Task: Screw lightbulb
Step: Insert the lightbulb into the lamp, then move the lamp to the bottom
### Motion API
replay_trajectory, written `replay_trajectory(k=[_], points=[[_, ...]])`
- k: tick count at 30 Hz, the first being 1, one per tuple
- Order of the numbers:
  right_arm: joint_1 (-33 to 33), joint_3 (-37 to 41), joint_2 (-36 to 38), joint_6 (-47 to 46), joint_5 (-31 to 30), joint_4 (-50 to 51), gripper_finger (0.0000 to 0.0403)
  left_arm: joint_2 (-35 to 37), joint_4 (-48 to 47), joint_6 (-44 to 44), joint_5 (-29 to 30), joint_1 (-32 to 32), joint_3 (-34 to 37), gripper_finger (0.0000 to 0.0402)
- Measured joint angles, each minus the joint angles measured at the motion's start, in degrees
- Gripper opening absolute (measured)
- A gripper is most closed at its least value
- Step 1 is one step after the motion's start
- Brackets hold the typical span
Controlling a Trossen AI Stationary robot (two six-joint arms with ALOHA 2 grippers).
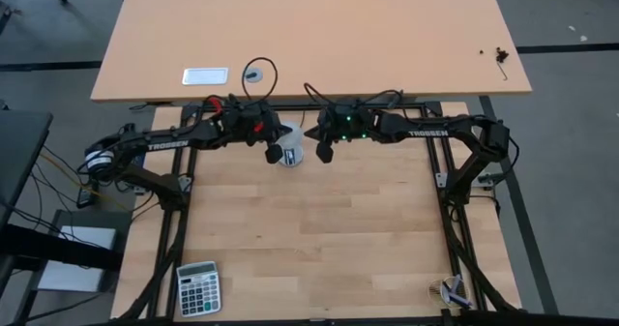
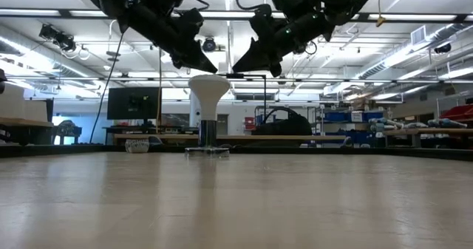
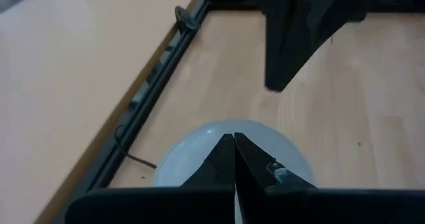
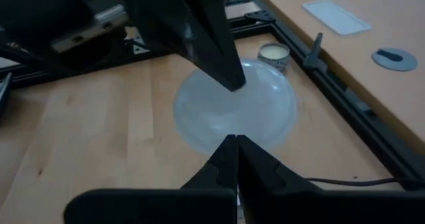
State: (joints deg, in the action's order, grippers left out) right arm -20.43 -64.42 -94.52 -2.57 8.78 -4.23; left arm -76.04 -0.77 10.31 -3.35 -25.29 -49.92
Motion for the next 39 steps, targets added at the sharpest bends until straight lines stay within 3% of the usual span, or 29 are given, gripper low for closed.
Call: replay_trajectory(k=[6, 12, 17, 27, 33, 39], points=[[-0.47, -0.02, 0.02, 0.22, -0.01, -0.3, 0.0011, 2.51, -0.46, -0.08, 1.66, -0.3, -0.11, 0.0], [-0.91, -0.02, 0.02, 1.04, -0.03, 0.04, 0.0011, 4.83, -8.79, -1.18, 6.52, -3.09, -0.21, 0.0], [-1.58, -0.02, 1.2, 2.01, -0.09, 2.82, 0.0011, 4.44, -12.04, -2.94, 6.5, -6.07, 0.82, 0.0], [-2.54, -0.02, 8.6, 4.72, -3.39, 12.72, 0.0006, 4.42, 7.41, -10.56, -1.74, -8.55, 15.53, 0.0], [-2.96, 0.45, 10.57, 5.34, -3.43, 16.75, 0.0006, 3.92, 15.26, -13.54, -1.88, -8.55, 22.4, 0.0], [-3.19, 5.46, 11.33, 4.23, -3.42, 15.3, 0.0005, -0.88, 20.57, -13.5, -1.18, -8.75, 24.33, 0.0]])
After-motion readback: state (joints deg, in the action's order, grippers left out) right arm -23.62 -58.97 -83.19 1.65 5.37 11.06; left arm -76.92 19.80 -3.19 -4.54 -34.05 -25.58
